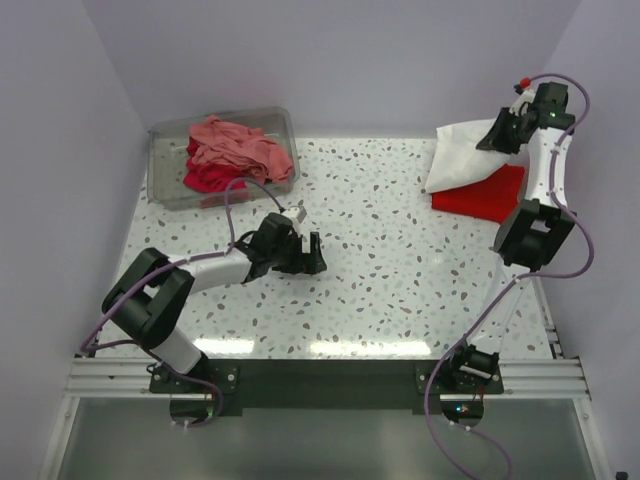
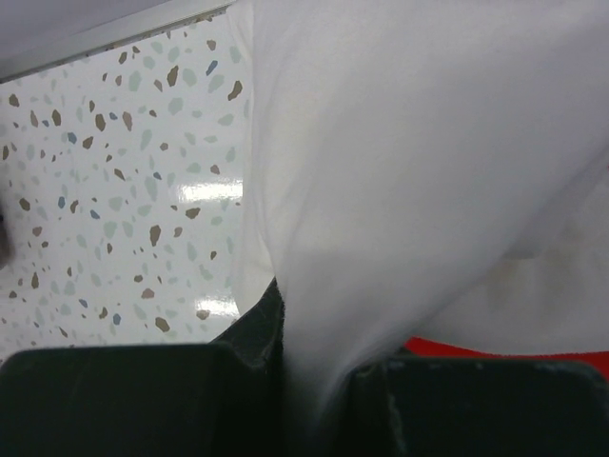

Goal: Fold and stack the t-shirts
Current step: Neatly place the folded tshirt to the corner

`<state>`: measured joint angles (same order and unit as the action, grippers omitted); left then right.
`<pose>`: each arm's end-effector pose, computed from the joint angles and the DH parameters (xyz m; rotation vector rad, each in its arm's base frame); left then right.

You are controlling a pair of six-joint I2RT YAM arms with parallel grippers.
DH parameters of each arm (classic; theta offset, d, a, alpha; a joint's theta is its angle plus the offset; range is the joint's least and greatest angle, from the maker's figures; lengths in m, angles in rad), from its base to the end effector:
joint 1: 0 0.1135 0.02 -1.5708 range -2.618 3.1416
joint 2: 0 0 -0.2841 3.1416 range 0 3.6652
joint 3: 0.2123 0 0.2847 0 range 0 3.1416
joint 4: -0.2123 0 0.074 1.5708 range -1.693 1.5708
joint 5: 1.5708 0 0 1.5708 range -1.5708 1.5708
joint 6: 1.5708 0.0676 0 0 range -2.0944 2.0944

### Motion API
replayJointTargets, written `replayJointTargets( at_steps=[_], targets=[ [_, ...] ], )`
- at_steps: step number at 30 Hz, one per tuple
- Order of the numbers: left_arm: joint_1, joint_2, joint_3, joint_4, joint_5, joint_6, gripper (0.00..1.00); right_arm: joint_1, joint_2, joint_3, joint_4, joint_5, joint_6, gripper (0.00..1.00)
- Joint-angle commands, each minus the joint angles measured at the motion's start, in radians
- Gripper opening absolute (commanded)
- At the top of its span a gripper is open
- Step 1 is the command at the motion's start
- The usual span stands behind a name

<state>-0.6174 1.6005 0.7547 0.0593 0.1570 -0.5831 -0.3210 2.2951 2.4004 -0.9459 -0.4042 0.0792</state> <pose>0.2852 -0.2155 0.1293 0.1231 2.4765 -0.7398 0.5488 -0.1545 0.3137 0.2865 2.3377 0.3693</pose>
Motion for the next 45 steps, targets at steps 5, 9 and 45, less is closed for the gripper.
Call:
replayJointTargets(
  at_steps=[5,9,45],
  targets=[
    [0.001,-0.007,-0.037,-0.058,-0.011,-0.011,1.00,-0.038,-0.083,-0.035,0.073,-0.071,0.027,0.00],
    [0.001,-0.010,-0.034,-0.096,-0.014,-0.009,1.00,-0.038,-0.075,-0.040,0.073,-0.048,0.008,0.00],
    [0.001,-0.332,0.006,-0.236,-0.148,0.025,1.00,0.249,-0.997,-1.131,0.388,0.306,0.129,0.99]
  ],
)
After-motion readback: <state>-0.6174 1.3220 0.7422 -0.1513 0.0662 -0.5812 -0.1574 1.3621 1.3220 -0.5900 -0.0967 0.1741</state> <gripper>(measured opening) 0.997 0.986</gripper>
